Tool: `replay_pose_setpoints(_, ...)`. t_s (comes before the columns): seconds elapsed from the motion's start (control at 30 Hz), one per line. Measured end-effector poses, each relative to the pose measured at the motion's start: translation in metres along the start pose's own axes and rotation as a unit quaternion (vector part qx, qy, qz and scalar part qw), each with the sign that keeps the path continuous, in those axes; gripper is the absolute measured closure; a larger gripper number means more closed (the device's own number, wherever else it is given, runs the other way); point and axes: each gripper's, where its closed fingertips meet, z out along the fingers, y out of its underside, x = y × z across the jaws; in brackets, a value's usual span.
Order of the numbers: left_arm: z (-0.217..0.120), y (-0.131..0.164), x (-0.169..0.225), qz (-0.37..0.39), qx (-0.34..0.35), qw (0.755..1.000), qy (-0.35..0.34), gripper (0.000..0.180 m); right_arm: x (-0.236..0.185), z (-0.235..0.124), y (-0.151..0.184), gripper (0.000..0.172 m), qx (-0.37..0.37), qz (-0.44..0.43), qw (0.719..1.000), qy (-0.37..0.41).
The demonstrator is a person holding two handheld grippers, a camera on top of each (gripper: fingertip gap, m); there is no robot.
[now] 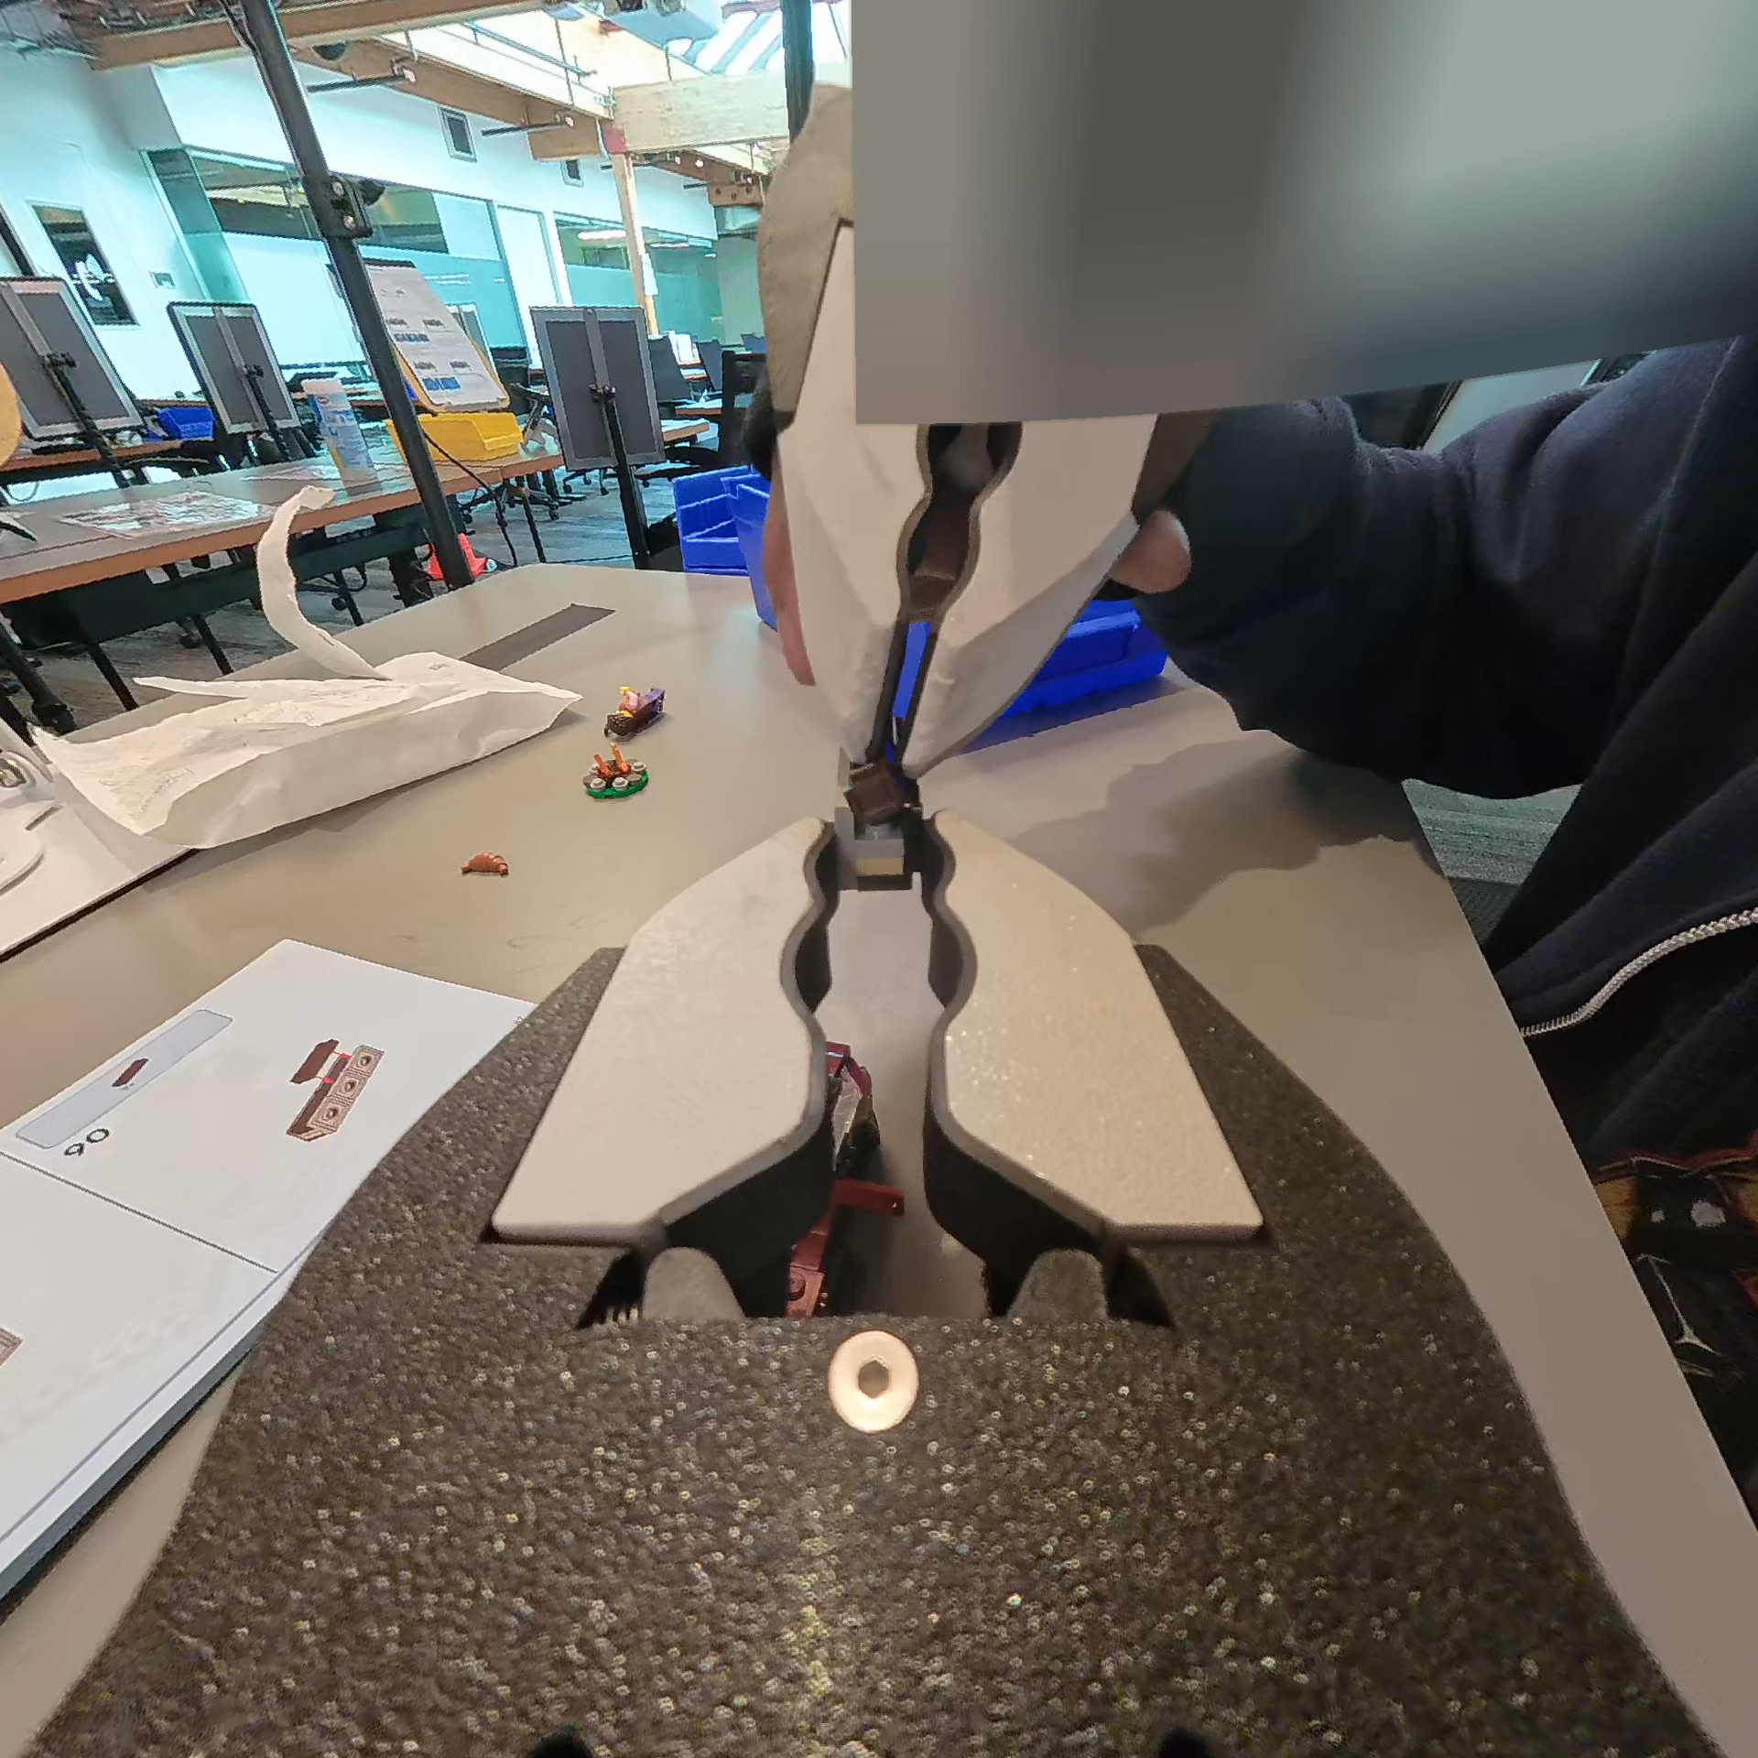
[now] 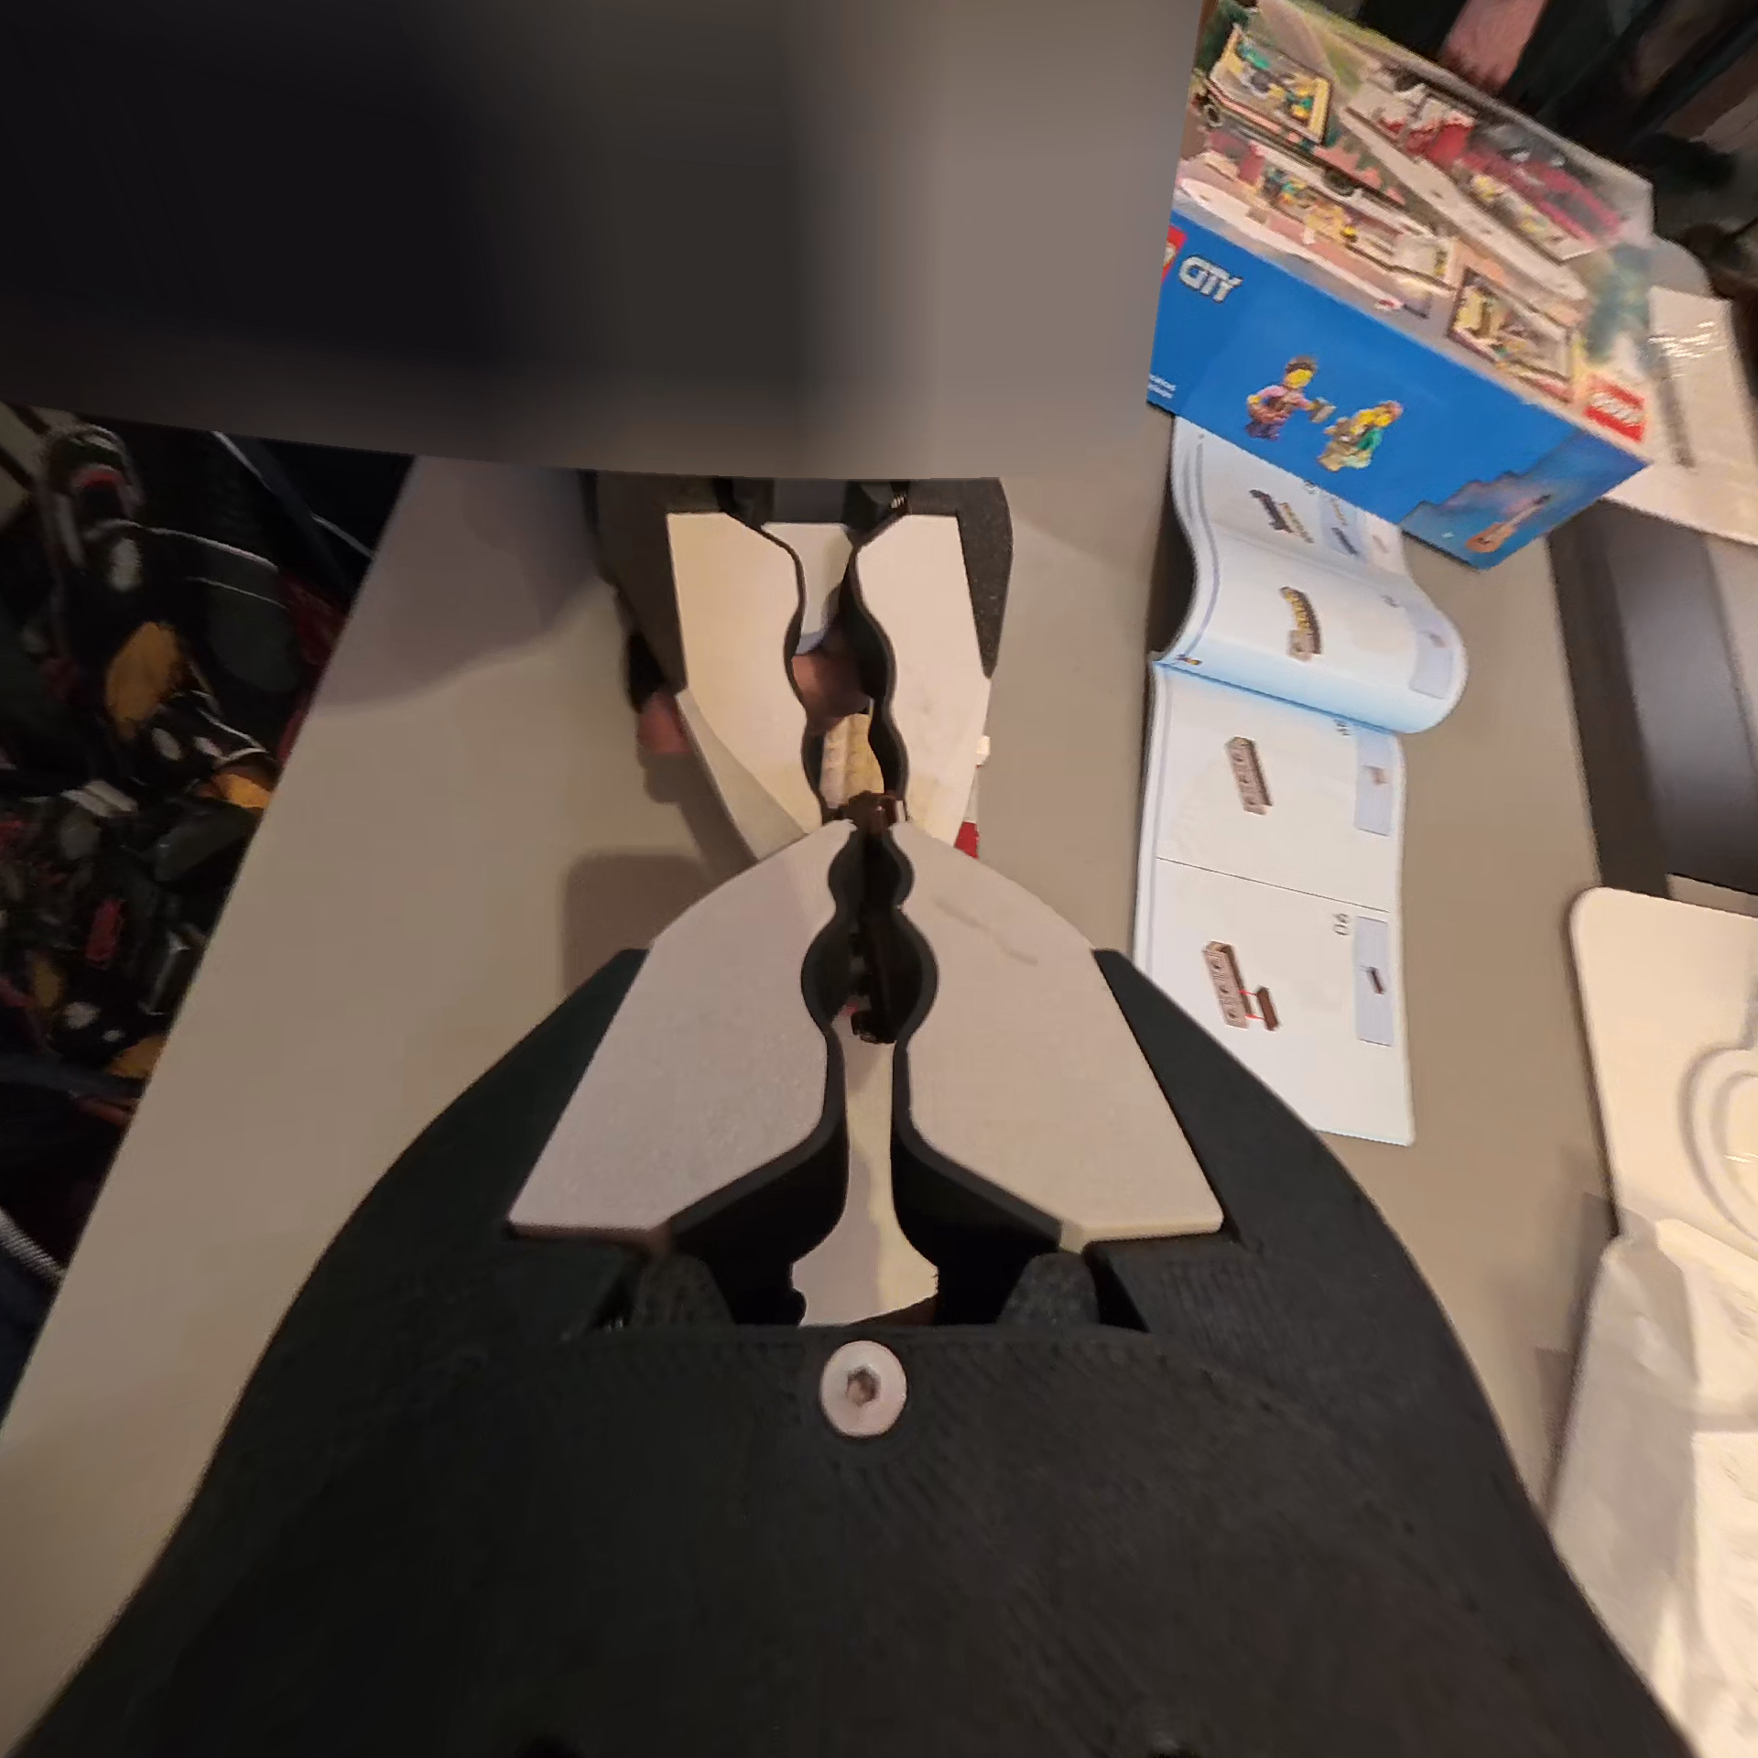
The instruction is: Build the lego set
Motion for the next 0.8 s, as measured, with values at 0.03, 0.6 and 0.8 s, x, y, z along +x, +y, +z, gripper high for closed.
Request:
replay_pose_setpoints(0.03,-0.0001,0.0001,-0.0004,0.0,0.0,1.0,-0.001,0.165,0.0003,0.0002,0.0,0.17,-0.004,-0.006,1.0,0.007)
replay_pose_setpoints(0.6,-0.0001,-0.0006,0.0,0.003,-0.001,1.0,-0.002,0.165,-0.0005,-0.0022,0.0009,0.171,-0.026,-0.017,0.999,0.025)
replay_pose_setpoints(0.8,0.0002,-0.0003,0.0007,0.005,-0.002,1.0,0.0,0.165,-0.0047,-0.0034,-0.0005,0.171,-0.018,-0.007,1.0,0.008)
